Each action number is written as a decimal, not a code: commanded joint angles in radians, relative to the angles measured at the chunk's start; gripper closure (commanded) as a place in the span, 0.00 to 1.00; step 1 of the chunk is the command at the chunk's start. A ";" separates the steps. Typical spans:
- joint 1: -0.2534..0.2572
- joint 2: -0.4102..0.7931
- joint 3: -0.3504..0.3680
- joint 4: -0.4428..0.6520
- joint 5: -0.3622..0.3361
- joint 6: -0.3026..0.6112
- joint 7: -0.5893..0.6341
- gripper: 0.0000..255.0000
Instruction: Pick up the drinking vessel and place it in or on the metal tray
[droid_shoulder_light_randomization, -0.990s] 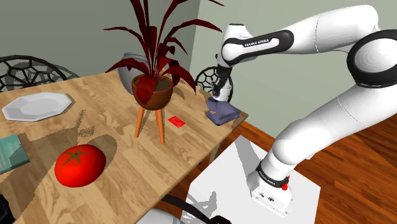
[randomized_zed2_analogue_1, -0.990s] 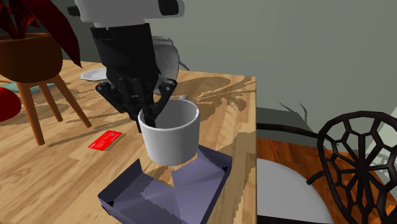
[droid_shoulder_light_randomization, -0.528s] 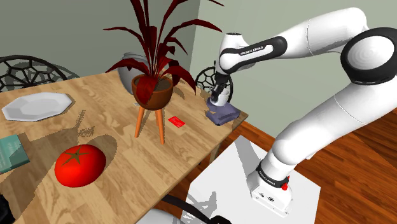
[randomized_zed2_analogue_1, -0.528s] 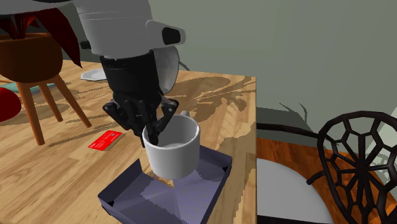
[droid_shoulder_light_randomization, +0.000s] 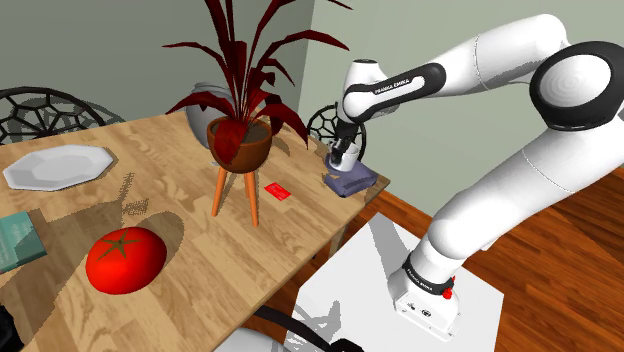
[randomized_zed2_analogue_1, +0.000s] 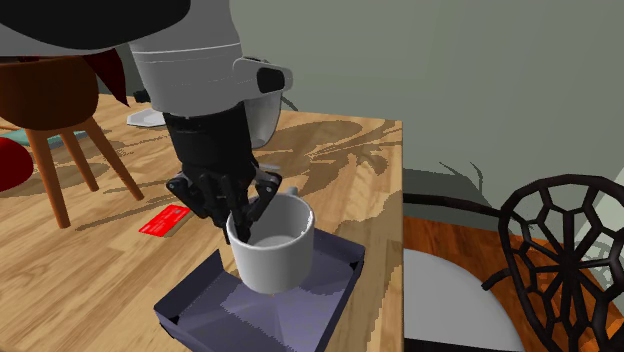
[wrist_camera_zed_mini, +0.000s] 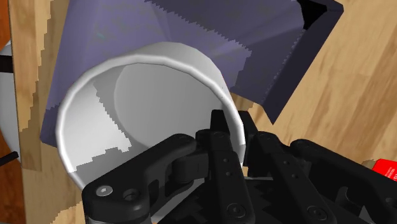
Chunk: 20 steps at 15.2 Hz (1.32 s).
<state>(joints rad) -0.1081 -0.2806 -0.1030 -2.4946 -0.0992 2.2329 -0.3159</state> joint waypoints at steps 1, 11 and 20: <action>0.000 0.000 0.000 0.000 0.000 0.000 0.000 1.00; 0.003 -0.052 0.007 0.059 0.004 -0.111 0.000 0.00; 0.003 -0.063 0.008 0.076 0.005 -0.139 -0.001 0.00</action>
